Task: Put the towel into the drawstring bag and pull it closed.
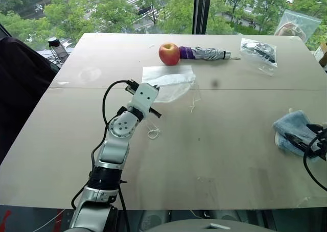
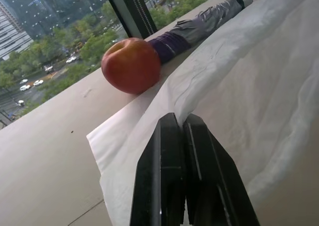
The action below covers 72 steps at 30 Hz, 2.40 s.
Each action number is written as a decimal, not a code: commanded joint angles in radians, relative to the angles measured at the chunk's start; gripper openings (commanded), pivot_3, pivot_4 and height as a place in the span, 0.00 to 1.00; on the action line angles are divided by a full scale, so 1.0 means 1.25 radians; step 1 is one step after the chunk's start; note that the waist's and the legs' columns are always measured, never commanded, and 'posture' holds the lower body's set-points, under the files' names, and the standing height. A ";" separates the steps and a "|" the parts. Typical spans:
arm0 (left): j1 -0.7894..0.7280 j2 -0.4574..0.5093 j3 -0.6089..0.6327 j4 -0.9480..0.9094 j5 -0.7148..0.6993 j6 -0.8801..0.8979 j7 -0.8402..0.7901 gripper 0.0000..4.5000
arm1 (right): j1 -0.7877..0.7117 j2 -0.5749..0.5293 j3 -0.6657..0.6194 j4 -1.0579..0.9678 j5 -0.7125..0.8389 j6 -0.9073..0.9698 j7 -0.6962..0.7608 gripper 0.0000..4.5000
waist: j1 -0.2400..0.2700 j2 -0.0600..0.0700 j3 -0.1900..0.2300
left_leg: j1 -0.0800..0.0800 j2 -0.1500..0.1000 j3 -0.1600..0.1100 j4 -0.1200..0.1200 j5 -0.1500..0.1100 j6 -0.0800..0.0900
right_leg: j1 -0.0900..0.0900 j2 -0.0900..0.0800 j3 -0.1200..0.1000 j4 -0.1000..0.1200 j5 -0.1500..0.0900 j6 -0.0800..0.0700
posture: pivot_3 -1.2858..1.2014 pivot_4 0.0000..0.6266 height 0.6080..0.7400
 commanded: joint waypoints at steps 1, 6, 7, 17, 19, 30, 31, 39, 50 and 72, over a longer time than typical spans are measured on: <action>0.006 0.003 0.006 -0.054 -0.006 0.009 0.000 0.01 | -0.010 0.000 -0.006 0.009 0.001 -0.009 0.011 1.00 | 0.000 0.000 0.000 | 0.000 0.000 0.000 0.000 0.000 0.000 | 0.000 0.000 0.000 0.000 0.000 0.000 | 0.52 0.24 1.00; 0.012 0.003 0.006 -0.059 -0.004 0.016 0.002 0.01 | -0.025 -0.016 0.035 0.079 -0.095 -0.077 -0.011 1.00 | 0.001 0.000 0.000 | 0.000 0.000 0.001 0.000 0.000 0.000 | 0.000 0.000 0.001 0.000 0.000 0.000 | 0.52 0.24 1.00; 0.012 0.003 0.005 -0.058 -0.004 0.016 0.003 0.01 | -0.036 -0.021 0.045 0.100 -0.120 -0.094 -0.023 1.00 | 0.001 0.000 0.000 | 0.000 0.000 0.001 0.000 0.000 0.000 | 0.000 0.000 0.001 0.000 0.000 0.000 | 0.52 0.24 1.00; 0.025 0.001 0.005 -0.068 -0.004 0.019 0.006 0.01 | -0.170 0.001 0.084 0.242 -0.267 -0.241 -0.183 1.00 | 0.000 0.000 0.000 | 0.001 0.000 0.003 0.000 0.000 0.000 | 0.000 0.000 0.002 0.000 0.000 0.000 | 0.52 0.24 1.00; 0.028 0.000 0.005 -0.071 -0.003 0.020 0.007 0.01 | -0.195 0.008 0.082 0.267 -0.297 -0.277 -0.233 1.00 | 0.001 0.000 0.000 | 0.001 0.000 0.003 0.000 0.000 0.000 | 0.000 0.000 0.002 0.000 0.000 0.000 | 0.52 0.24 1.00; 0.035 -0.003 -0.002 -0.082 0.002 0.027 0.008 0.01 | -0.293 0.069 0.040 0.350 -0.203 0.086 -0.319 1.00 | 0.000 -0.001 0.000 | 0.001 0.000 0.003 0.000 0.000 0.000 | 0.000 0.000 0.004 0.000 0.000 0.000 | 0.52 0.24 1.00; 0.035 -0.003 -0.002 -0.082 0.002 0.027 0.008 0.01 | -0.299 0.071 0.037 0.351 -0.192 0.121 -0.320 1.00 | 0.000 -0.002 -0.001 | 0.001 0.000 0.003 0.001 0.000 0.000 | 0.000 0.000 0.004 0.000 0.000 0.000 | 0.52 0.24 1.00; 0.039 -0.003 -0.001 -0.083 0.003 0.032 0.014 0.00 | -0.323 0.066 0.046 0.378 -0.181 0.155 -0.308 0.35 | 0.004 -0.008 -0.004 | 0.001 0.000 0.002 0.001 0.000 0.000 | 0.001 -0.001 0.004 -0.001 0.000 0.000 | 0.52 0.24 1.00; -0.008 -0.015 0.033 -0.063 -0.029 0.069 0.021 0.00 | -0.430 0.189 -0.015 0.077 0.213 0.389 -0.146 0.00 | -0.026 -0.007 -0.003 | 0.001 0.004 0.002 0.001 0.000 0.000 | 0.000 0.001 0.005 0.001 0.001 0.000 | 0.52 0.24 1.00; -0.011 -0.013 0.003 -0.175 -0.125 0.150 -0.074 0.00 | -0.574 0.415 0.293 -0.088 0.437 0.570 -0.327 0.00 | -0.019 -0.002 0.001 | -0.013 0.002 -0.001 0.002 0.000 0.000 | -0.012 0.001 -0.001 0.001 0.002 0.001 | 0.52 0.24 1.00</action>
